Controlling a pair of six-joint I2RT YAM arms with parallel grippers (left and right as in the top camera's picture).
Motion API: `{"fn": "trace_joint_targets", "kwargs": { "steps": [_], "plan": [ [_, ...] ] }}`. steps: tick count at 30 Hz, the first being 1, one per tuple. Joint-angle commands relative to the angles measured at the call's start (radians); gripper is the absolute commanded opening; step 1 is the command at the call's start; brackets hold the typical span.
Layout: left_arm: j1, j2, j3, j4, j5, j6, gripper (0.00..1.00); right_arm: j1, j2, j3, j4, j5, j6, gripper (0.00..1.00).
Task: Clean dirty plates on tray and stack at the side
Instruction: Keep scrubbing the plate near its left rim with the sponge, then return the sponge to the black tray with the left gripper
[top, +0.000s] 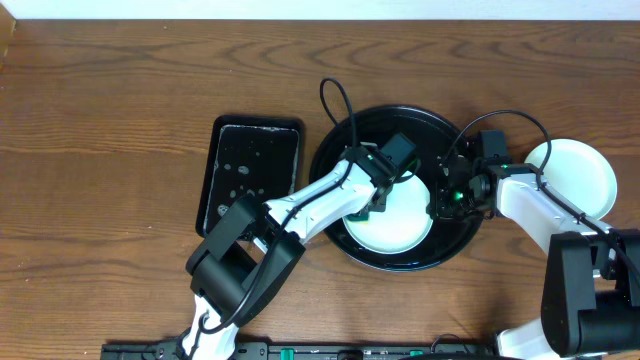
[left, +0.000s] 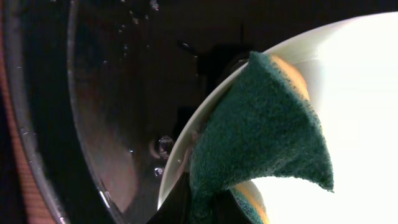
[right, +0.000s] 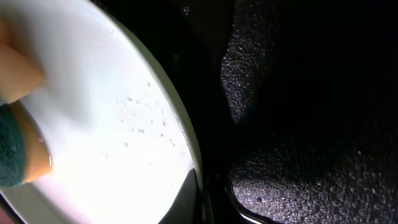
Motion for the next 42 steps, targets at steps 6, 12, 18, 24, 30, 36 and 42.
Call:
{"fn": "trace_joint_targets", "kwargs": {
  "steps": [6, 12, 18, 24, 30, 36, 42],
  "plan": [
    [0.022, -0.097, 0.040, -0.058, -0.162, 0.018, 0.08, -0.005, 0.010, -0.005, 0.000, 0.061, -0.007, 0.01],
    [0.030, -0.269, 0.040, -0.109, -0.097, 0.019, 0.07, -0.005, 0.010, -0.005, -0.002, 0.061, -0.007, 0.01],
    [0.119, -0.395, 0.037, -0.271, -0.098, 0.072, 0.07, -0.005, 0.010, -0.005, 0.004, 0.061, -0.021, 0.01],
    [0.331, -0.439, -0.046, -0.327, -0.058, 0.151, 0.07, -0.003, -0.001, 0.007, -0.013, 0.065, -0.026, 0.01],
    [0.546, -0.438, -0.206, -0.184, 0.228, 0.287, 0.12, 0.065, -0.144, 0.010, -0.059, 0.238, -0.010, 0.01],
    [0.649, -0.440, -0.241, -0.156, 0.349, 0.351, 0.45, 0.245, -0.375, 0.010, -0.117, 0.575, 0.060, 0.01],
    [0.653, -0.451, -0.241, -0.193, 0.348, 0.372, 0.57, 0.426, -0.541, 0.010, -0.125, 0.857, 0.068, 0.01]
  ]
}}
